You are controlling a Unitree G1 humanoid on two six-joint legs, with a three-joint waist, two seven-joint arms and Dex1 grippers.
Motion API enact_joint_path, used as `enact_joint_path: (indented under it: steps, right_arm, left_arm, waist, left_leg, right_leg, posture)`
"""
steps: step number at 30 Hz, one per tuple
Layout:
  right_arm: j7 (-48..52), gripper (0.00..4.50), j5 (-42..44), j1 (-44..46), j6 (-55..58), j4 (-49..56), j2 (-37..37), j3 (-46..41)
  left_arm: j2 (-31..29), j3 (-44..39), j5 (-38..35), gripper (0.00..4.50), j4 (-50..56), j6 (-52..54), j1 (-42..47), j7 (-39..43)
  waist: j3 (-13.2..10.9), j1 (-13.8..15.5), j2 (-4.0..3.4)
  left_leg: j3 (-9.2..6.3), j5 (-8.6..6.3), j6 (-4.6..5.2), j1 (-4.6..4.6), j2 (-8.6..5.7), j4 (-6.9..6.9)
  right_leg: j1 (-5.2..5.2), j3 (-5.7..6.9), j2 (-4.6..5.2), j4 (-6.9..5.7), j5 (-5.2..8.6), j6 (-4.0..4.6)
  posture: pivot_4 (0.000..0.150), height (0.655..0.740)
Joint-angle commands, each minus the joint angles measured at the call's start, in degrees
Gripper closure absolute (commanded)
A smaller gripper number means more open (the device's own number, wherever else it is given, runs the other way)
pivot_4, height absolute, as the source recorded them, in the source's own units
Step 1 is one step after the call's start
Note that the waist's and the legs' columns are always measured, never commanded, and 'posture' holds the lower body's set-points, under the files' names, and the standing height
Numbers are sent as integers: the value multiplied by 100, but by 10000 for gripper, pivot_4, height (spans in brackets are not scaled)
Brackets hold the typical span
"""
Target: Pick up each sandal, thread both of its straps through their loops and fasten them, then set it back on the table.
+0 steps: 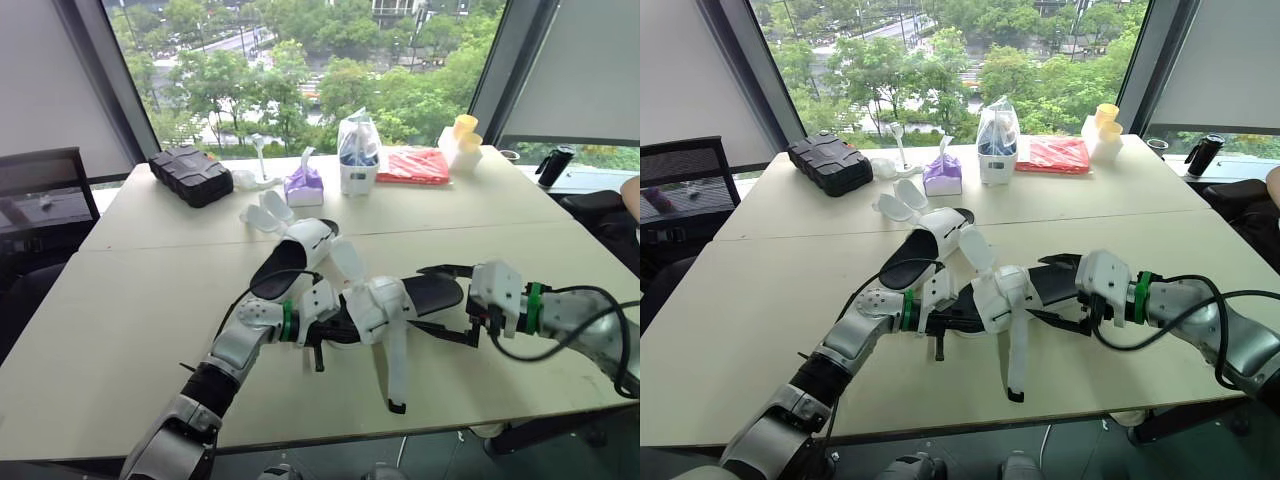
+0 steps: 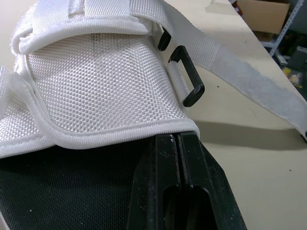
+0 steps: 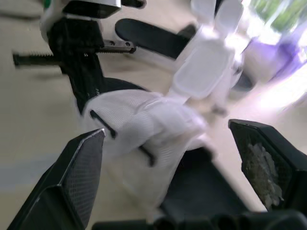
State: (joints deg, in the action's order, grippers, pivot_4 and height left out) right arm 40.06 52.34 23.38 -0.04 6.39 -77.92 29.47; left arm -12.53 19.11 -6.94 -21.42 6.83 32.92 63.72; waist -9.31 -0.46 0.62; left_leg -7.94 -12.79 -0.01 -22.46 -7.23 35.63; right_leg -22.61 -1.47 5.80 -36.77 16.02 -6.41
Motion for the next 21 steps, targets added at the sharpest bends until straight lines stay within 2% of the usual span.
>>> enact_joint_path:
  steps: [1, 5, 8, 11, 21]
  right_arm:
    - [401, 161, 1438, 156, 2278, 192, 115, -745]
    - [535, 161, 2242, 168, 4103, 100, 355, -1259]
    - [535, 161, 2390, 178, 5171, 18, 550, -1484]
    - [563, 161, 2354, 129, 5906, -33, 792, -1631]
    - [219, 161, 2030, 219, 7008, -24, 1910, -2189]
  left_arm:
    - [-99, 83, 133, 45000, -117, -68, 37, 69]
    - [-237, 98, 194, 45000, -229, -220, 72, 160]
    - [-310, 100, 240, 45000, -375, -352, 124, 206]
    - [-340, 87, 230, 45000, -492, -429, 192, 239]
    - [-323, 97, 225, 45000, -582, -481, 277, 253]
  waist:
    - [0, 24, -2]
    - [1, 79, -3]
    - [2, 125, -5]
    - [2, 129, -5]
    - [2, 122, -5]
  left_leg:
    - [0, -1, 1, -7, 0, 0]
    - [1, -6, 6, -39, 5, -3]
    - [2, -6, 6, -87, 6, 11]
    - [2, -6, 8, -97, 6, 28]
    - [2, -8, 11, -98, 10, 43]
  right_leg:
    - [-6, 3, 2, 2, -1, -1]
    - [-35, 15, 4, 17, -15, -22]
    - [-79, 21, 3, 17, -23, -20]
    - [-81, 23, 3, 19, -31, -27]
    - [-68, 24, -4, 43, -62, -44]
  posture:
    - [1500, 7400]
    - [1500, 7400]
    - [1500, 7400]
    - [1500, 7400]
    - [1500, 7400]
